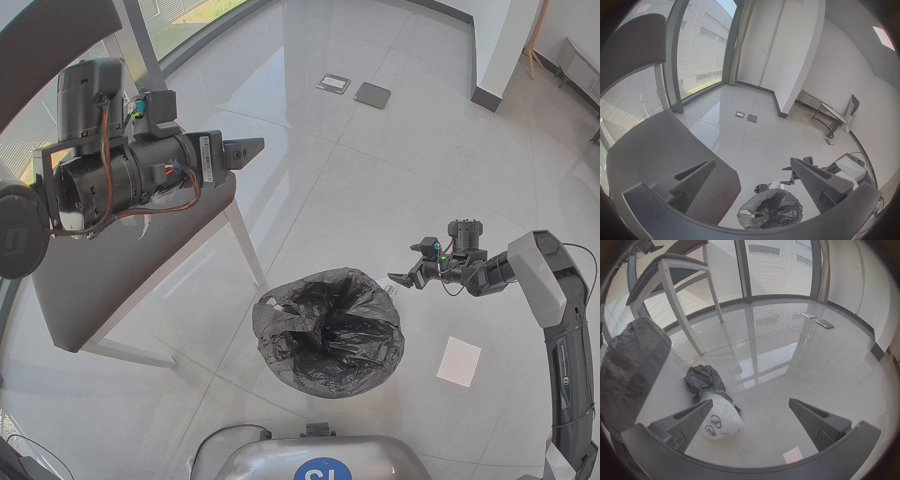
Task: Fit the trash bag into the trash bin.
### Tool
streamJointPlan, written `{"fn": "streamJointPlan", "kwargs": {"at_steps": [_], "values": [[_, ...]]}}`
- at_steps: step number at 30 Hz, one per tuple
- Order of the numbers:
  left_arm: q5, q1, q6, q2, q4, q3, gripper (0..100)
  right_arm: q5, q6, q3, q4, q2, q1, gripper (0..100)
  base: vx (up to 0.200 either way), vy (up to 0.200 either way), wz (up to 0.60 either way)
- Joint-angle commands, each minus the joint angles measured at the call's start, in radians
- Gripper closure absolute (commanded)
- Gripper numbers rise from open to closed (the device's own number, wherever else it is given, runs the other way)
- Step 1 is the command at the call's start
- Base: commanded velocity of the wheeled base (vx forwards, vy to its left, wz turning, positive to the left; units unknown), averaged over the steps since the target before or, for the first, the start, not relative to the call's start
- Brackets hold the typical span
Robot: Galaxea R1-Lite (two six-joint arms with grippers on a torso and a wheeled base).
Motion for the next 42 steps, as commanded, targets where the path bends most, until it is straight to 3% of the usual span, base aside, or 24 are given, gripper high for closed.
{"fn": "streamJointPlan", "kwargs": {"at_steps": [1,15,31,35,36,42], "values": [[0.001,0.010,-0.002,-0.027,-0.003,0.042,0,0.001,0.001,-0.151,0.054,0.143,0.018,0,0.000,0.000,0.00],[-0.007,0.016,0.006,-0.028,-0.026,0.036,0,0.010,0.009,-0.272,0.077,0.243,0.061,0,0.000,0.000,0.00],[-0.007,0.013,0.009,-0.004,-0.026,-0.015,0,0.024,0.012,-0.272,0.101,0.253,0.070,0,0.000,0.000,0.00],[-0.005,0.011,0.009,0.001,-0.026,-0.018,0,0.059,0.020,-0.272,0.090,0.252,0.070,0,0.000,0.000,0.00],[-0.005,0.011,0.009,0.002,-0.026,-0.018,0,0.059,0.023,-0.272,0.087,0.252,0.070,100,0.000,0.000,0.00],[-0.005,0.011,0.009,0.001,-0.024,-0.016,0,0.059,0.027,-0.272,0.086,0.247,0.070,100,0.000,0.000,0.00]]}}
